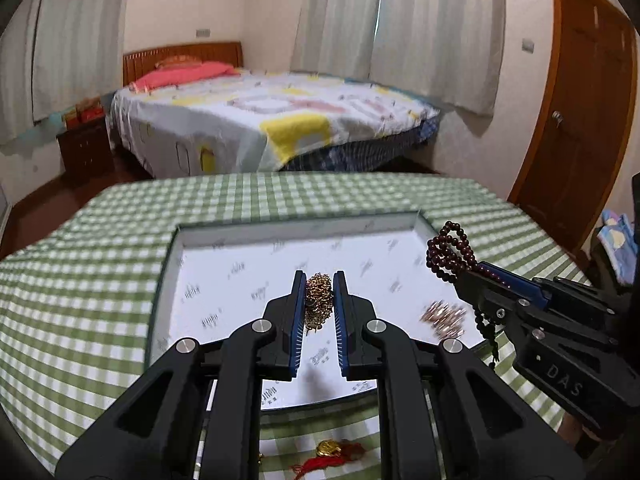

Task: Organize jewelry
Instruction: 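Lower the gold brooch into the tray with the left tool while the right tool drops the mala there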

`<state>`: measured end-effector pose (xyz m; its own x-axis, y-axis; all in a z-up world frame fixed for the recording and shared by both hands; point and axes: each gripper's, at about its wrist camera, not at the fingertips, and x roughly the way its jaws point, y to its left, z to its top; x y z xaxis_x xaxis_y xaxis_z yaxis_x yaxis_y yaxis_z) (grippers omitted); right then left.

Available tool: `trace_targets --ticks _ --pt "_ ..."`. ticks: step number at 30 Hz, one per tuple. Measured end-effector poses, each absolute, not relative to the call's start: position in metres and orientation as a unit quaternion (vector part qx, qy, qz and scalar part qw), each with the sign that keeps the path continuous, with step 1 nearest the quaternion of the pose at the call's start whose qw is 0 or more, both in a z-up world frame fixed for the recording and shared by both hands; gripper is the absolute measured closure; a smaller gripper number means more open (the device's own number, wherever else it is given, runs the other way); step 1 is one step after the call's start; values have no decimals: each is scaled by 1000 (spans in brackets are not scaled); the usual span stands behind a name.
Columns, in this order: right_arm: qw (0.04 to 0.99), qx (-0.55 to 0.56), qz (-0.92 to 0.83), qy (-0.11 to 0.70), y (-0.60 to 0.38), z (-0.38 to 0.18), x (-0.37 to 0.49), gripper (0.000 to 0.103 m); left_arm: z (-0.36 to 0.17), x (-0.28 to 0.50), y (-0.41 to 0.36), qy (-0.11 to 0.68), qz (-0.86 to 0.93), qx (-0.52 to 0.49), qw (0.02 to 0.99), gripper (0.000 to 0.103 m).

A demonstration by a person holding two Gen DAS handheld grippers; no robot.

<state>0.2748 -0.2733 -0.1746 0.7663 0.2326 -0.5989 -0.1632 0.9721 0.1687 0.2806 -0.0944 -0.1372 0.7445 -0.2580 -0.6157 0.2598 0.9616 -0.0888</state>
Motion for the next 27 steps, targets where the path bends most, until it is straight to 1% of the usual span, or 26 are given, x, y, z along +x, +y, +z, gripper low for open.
trace_targets --ticks 2,9,16,18,20,21,22,23,25,27 --pt "930 50 106 347 -271 -191 283 87 -151 288 -93 346 -136 4 928 89" --pt "914 43 103 391 -269 -223 298 87 -191 306 -91 391 -128 14 911 89" --pt "908 36 98 406 -265 -236 303 87 -205 313 -89 411 -125 15 903 89" --pt "907 35 98 409 -265 -237 303 85 -208 313 -88 414 -123 15 902 89" --pt "906 36 98 410 -266 -238 304 82 -210 313 -88 415 -123 14 901 86" --pt "906 37 96 411 -267 -237 304 75 -210 313 -88 415 -123 14 901 82" --pt "906 39 96 411 -268 -237 305 70 -210 313 -88 416 -123 14 901 79" --pt "906 40 96 411 -268 -237 304 64 -210 312 -88 415 -124 13 901 77" --pt "907 39 95 408 -268 -235 303 63 -208 310 -87 411 -126 9 903 69" --pt "908 39 96 407 -268 -233 302 63 -205 308 -86 409 -125 6 904 63"
